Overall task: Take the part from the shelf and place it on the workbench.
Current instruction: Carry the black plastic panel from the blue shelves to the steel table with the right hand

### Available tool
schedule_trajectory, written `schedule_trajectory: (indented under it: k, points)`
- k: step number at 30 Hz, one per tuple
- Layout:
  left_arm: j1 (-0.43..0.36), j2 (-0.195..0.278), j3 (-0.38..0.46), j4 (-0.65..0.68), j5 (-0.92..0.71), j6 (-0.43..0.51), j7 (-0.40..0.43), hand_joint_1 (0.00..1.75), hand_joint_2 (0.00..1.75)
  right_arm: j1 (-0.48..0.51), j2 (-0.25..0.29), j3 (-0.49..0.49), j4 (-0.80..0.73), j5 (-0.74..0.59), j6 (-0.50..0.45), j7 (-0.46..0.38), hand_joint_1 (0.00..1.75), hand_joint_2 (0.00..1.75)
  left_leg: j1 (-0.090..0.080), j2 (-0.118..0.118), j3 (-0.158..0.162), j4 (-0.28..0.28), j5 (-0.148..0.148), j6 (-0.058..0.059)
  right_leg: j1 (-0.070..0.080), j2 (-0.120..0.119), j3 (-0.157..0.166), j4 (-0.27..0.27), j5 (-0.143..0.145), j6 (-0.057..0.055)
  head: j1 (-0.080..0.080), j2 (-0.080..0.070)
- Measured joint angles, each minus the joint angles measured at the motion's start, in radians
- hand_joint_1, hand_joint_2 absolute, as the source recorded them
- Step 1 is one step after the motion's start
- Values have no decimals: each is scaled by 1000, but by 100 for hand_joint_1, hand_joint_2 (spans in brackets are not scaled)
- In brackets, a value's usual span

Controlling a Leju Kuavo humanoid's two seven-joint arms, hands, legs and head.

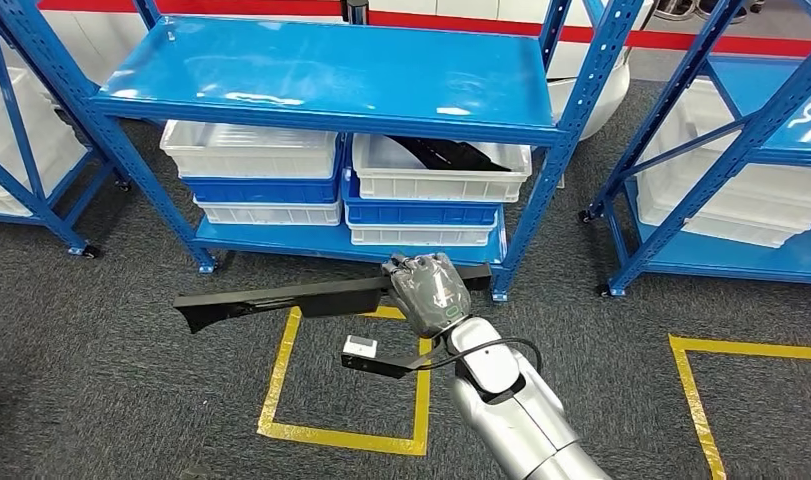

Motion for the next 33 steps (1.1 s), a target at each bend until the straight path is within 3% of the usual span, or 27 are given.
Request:
schedule_trajectory:
  k: [3,5,6,8,9,11,13,14,15,18,20,22,24,26,28,29,30,31,33]
  points:
    - [0,-1,0,0,0,-1,-1,0,175,-5,0,0,4,0,-1,0,175,175,-4,-2,-15,4,15,-12,2,1,136,-219,58,12,2,0]
    - [0,-2,0,0,0,-2,-2,0,175,-8,1,0,4,0,-3,0,175,175,-8,-1,-22,8,23,-22,6,2,173,-289,75,6,1,0]
    - [0,-2,0,0,0,-3,-2,0,175,-8,1,0,5,-1,-3,0,175,175,-8,-1,-24,9,27,-28,8,2,170,-289,79,0,0,0]
    - [2,-1,0,0,0,-3,-2,0,175,-9,2,0,7,-1,-4,0,175,175,-3,-2,-33,17,21,-39,-3,1,164,-288,91,-15,-1,0]
    - [2,-1,0,0,0,-3,-2,0,175,-10,3,0,8,-1,-5,0,175,175,1,-2,-45,41,-1,-45,-8,0,160,-289,99,-24,-3,0]
    - [2,0,0,0,-1,-3,-2,0,175,-12,7,0,10,-1,-5,0,175,175,6,-4,-91,155,-83,-56,-11,-3,146,-290,113,-38,-6,0]
    - [3,0,0,0,-2,-3,-2,0,175,-11,10,0,13,-2,-7,0,175,175,9,-5,-135,285,-148,-65,-9,-4,131,-289,124,-41,-9,0]
    - [3,0,0,0,-3,-3,-2,0,175,-10,10,0,16,-2,-8,0,175,175,11,-5,-136,308,-155,-68,-8,-5,124,-288,129,-39,-9,0]
    - [3,0,0,0,-5,-3,-2,0,175,-8,10,0,17,-3,-8,0,175,175,13,-4,-115,290,-145,-70,-8,-4,118,-287,133,-36,-10,0]
    - [0,2,0,0,-9,-3,-2,0,175,-7,13,0,19,-1,-10,2,175,175,18,-4,21,91,-82,-65,-5,-4,106,-278,140,-26,-11,0]
    - [-1,2,0,0,-10,-3,-2,0,175,-8,17,0,19,1,-12,4,175,175,13,-5,58,27,-71,-55,1,-5,99,-273,145,-17,-8,0]
    - [-1,2,0,0,-10,-3,-1,0,175,-8,20,0,19,2,-14,5,175,175,8,-5,52,23,-61,-39,3,-4,92,-275,153,-3,-5,0]
    - [-1,0,0,0,-10,-2,-1,0,175,-8,21,-1,19,3,-14,5,175,175,9,-1,45,11,-43,-20,3,-3,75,-256,139,4,-4,0]
    - [-3,0,0,0,-10,-1,-1,0,175,-8,19,-2,19,3,-15,5,175,175,9,2,32,4,-25,-5,1,-1,30,-156,77,-4,0,0]
    - [-2,-1,0,0,-10,-1,-1,0,175,-8,16,-4,21,3,-15,5,175,175,6,2,13,4,-11,-2,-2,1,-19,-19,10,-8,2,0]
    - [-2,-1,0,0,-10,0,-1,0,175,-7,15,-5,23,3,-15,5,175,175,5,2,5,4,-5,-3,-2,1,-25,13,-4,-4,3,0]
    - [-2,-2,0,0,-10,0,0,0,175,-7,14,-6,25,4,-15,5,175,175,4,1,-3,5,1,-5,-2,1,-10,5,-3,2,3,0]
    - [-1,-2,0,0,-10,0,0,0,175,-7,14,-6,26,4,-15,4,175,175,4,1,-10,5,7,-7,-2,1,28,-47,12,9,4,0]
    - [-2,-3,0,0,-10,0,1,0,175,-10,15,-6,26,4,-15,2,175,175,2,0,-19,8,17,-16,-1,1,126,-204,51,15,4,0]
